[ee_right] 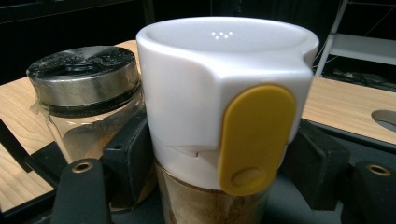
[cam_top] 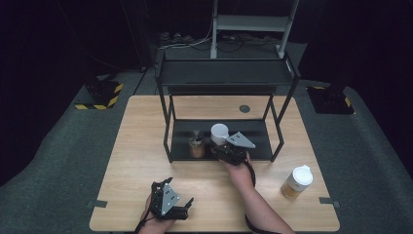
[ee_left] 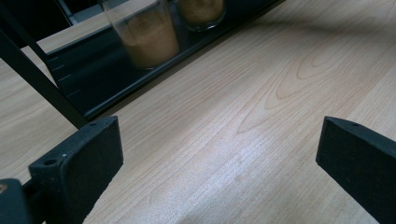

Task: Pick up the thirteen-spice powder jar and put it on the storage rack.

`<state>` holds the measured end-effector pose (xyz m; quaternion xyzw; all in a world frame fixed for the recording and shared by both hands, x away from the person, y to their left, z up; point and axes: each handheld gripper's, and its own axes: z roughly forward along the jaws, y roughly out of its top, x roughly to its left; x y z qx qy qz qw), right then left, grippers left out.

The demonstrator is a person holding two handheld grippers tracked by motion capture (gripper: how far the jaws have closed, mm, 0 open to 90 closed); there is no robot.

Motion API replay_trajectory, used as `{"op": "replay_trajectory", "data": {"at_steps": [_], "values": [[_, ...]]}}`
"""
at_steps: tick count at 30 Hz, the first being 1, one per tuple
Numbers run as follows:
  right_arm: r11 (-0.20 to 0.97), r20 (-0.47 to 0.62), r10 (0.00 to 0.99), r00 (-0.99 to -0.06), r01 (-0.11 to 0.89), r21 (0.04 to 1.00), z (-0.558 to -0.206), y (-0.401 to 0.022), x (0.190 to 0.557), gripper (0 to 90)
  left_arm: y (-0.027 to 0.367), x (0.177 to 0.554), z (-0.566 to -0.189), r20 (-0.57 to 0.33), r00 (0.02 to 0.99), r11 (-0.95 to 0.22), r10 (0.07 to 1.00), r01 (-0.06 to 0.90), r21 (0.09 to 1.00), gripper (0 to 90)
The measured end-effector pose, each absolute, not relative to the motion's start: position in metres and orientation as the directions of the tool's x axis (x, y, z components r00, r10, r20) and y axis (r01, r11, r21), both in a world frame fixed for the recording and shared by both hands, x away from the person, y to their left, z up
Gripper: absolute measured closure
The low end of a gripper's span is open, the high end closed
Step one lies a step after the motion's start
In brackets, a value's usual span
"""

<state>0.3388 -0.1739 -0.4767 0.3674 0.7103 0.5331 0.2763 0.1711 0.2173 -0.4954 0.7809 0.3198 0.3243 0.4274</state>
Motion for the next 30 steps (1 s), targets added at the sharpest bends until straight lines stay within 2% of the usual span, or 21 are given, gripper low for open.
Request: {"op": "replay_trajectory", "data": {"at_steps": [10,26,30], "values": [[0.153,0.014,0.82,-0.573,0.242,0.958,-0.4756,-0.1731,0.3398,27.9,0.217,0.1713,-0.4952,0.233,0.585,-0.431,0.777,0.224,0.874,0.8],[0.133,0.039,0.831,-0.554,0.268,0.954,-0.4752,-0.1734,0.3386,10.7,0.2167,0.1714,-0.495,0.237,0.587,-0.435,0.774,0.223,0.872,0.7],[0.133,0.039,0.831,-0.555,0.267,0.955,-0.4747,-0.1734,0.3376,9.2,0.2168,0.1712,-0.4951,0.237,0.587,-0.435,0.774,0.221,0.873,0.8]]}}
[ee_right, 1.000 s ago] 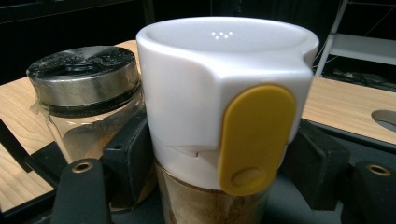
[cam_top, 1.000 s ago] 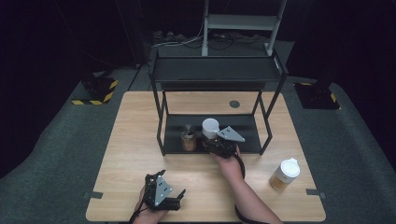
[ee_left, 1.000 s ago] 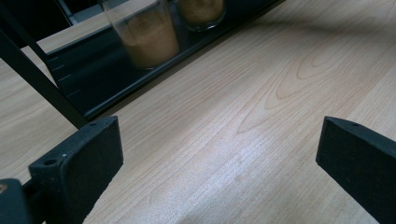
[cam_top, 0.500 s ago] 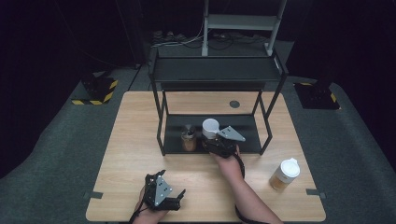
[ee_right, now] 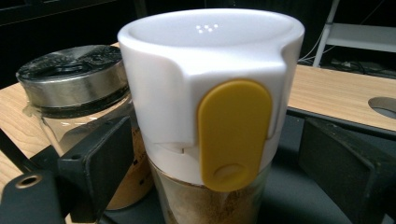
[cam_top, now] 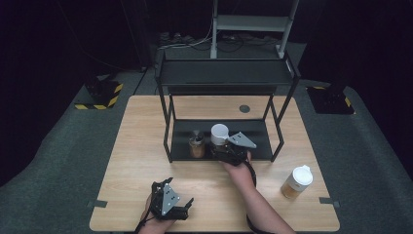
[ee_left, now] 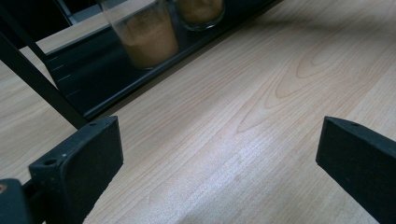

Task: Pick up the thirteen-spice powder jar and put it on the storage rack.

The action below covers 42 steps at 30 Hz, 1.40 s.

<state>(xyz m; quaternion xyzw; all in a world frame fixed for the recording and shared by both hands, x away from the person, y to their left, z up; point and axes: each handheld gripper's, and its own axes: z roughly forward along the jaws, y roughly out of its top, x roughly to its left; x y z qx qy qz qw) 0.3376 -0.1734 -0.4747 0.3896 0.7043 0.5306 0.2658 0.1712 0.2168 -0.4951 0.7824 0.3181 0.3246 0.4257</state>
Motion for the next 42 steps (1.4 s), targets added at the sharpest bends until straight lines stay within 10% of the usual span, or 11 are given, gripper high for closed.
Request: {"op": "replay_trajectory", "data": {"at_steps": [42], "values": [[0.159,0.01,0.799,-0.602,0.226,0.961,-0.466,-0.19,0.293,0.2,0.215,0.171,-0.495,0.238,0.584,-0.437,0.776,0.226,0.871,0.7]]}}
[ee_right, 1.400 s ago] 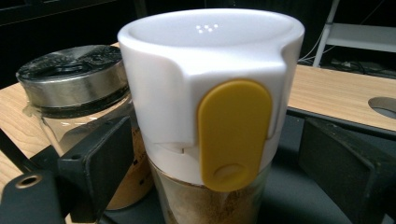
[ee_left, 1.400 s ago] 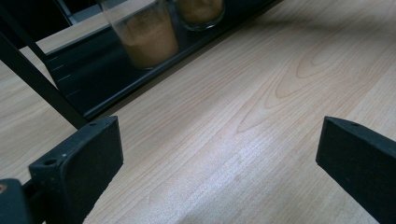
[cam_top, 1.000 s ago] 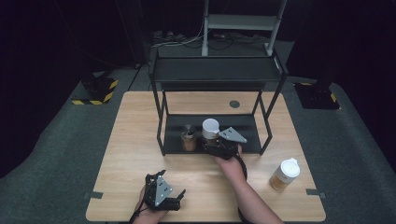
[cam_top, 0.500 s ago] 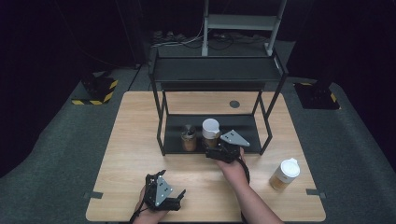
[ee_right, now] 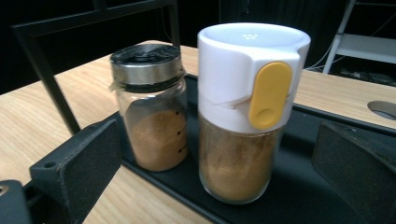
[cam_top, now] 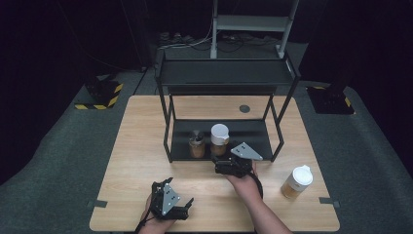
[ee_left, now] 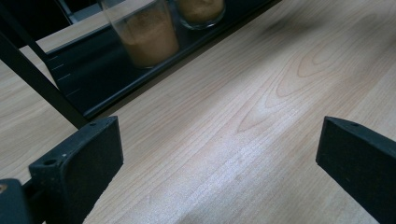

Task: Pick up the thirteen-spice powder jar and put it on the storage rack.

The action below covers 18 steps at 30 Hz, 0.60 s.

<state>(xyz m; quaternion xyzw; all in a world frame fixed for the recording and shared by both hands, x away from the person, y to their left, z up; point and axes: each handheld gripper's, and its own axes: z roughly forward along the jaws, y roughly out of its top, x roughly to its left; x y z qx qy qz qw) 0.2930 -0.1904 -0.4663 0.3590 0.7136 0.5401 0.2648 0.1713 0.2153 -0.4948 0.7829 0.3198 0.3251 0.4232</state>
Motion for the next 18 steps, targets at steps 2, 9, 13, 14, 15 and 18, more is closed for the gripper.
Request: {"op": "replay_trajectory", "data": {"at_steps": [2,9,13,14,15,18], "values": [[0.162,0.005,0.796,-0.605,0.222,0.962,-0.466,-0.191,0.29,0.0,0.215,0.171,-0.495,0.239,0.584,-0.438,0.776,0.225,0.87,0.7],[0.165,0.005,0.788,-0.616,0.218,0.962,-0.467,-0.193,0.279,0.0,0.215,0.171,-0.495,0.241,0.583,-0.439,0.776,0.225,0.87,0.7],[0.174,-0.008,0.783,-0.621,0.207,0.963,-0.467,-0.195,0.272,0.0,0.215,0.171,-0.495,0.243,0.584,-0.442,0.774,0.223,0.869,0.7],[0.174,-0.008,0.783,-0.621,0.207,0.963,-0.467,-0.195,0.272,0.0,0.215,0.171,-0.495,0.243,0.584,-0.442,0.774,0.223,0.869,0.7],[0.177,-0.012,0.782,-0.624,0.203,0.963,-0.467,-0.196,0.27,0.0,0.214,0.171,-0.495,0.244,0.584,-0.442,0.774,0.223,0.869,0.7],[0.182,-0.02,0.779,-0.627,0.195,0.964,-0.466,-0.199,0.263,0.0,0.215,0.171,-0.495,0.243,0.584,-0.441,0.775,0.224,0.869,0.7]]}}
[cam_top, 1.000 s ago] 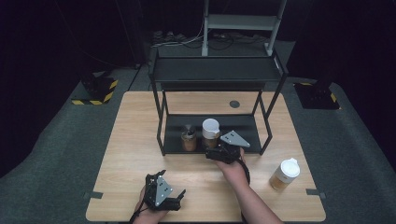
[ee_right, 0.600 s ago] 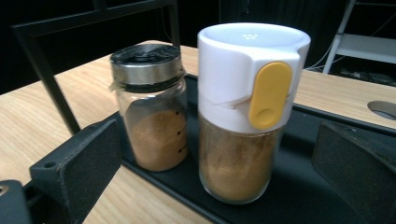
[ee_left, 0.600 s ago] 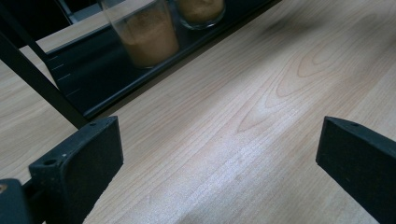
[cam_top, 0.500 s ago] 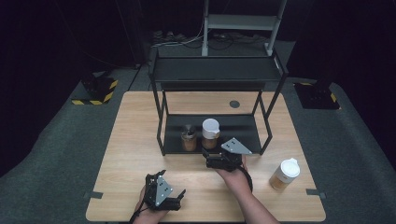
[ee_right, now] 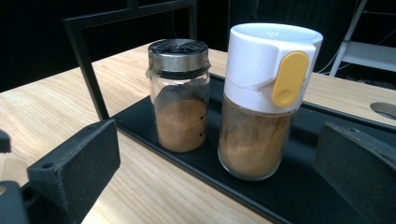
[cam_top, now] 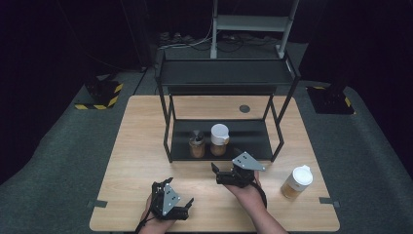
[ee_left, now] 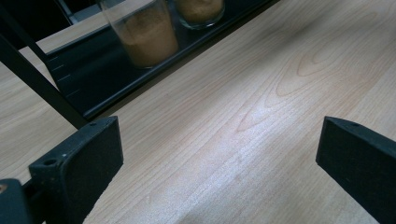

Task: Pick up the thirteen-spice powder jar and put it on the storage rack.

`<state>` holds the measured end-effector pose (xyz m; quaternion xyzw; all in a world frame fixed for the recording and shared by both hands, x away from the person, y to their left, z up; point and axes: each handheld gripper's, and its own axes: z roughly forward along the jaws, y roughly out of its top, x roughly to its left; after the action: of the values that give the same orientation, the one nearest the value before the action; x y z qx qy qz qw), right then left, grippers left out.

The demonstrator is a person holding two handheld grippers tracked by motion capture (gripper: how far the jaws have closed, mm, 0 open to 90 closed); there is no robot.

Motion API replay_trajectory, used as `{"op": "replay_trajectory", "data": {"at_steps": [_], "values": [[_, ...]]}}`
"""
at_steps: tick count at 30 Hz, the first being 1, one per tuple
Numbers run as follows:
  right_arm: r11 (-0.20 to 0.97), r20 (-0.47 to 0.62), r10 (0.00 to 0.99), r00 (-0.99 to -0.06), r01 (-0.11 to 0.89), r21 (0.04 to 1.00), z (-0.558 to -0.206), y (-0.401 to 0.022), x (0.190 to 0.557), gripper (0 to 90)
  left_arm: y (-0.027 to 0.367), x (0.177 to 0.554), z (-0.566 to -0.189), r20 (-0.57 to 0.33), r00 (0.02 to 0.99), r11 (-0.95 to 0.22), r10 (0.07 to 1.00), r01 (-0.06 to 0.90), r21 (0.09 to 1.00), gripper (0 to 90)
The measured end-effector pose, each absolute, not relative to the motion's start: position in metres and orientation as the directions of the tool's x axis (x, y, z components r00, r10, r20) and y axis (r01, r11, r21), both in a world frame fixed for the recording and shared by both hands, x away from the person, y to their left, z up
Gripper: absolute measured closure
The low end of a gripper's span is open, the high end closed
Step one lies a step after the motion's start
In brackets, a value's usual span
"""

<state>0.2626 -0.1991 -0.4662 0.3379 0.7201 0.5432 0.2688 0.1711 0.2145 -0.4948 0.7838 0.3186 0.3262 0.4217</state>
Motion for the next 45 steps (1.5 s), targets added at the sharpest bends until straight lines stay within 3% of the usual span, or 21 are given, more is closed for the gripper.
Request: {"op": "replay_trajectory", "data": {"at_steps": [28,45], "values": [[0.228,-0.08,0.791,-0.606,0.172,0.958,-0.484,-0.245,0.208,0.0,0.214,0.171,-0.495,0.253,0.585,-0.45,0.771,0.218,0.866,0.7],[0.307,-0.13,0.804,-0.581,0.217,0.927,-0.501,-0.254,0.199,0.0,0.217,0.173,-0.494,0.23,0.588,-0.435,0.776,0.234,0.87,0.8]]}}
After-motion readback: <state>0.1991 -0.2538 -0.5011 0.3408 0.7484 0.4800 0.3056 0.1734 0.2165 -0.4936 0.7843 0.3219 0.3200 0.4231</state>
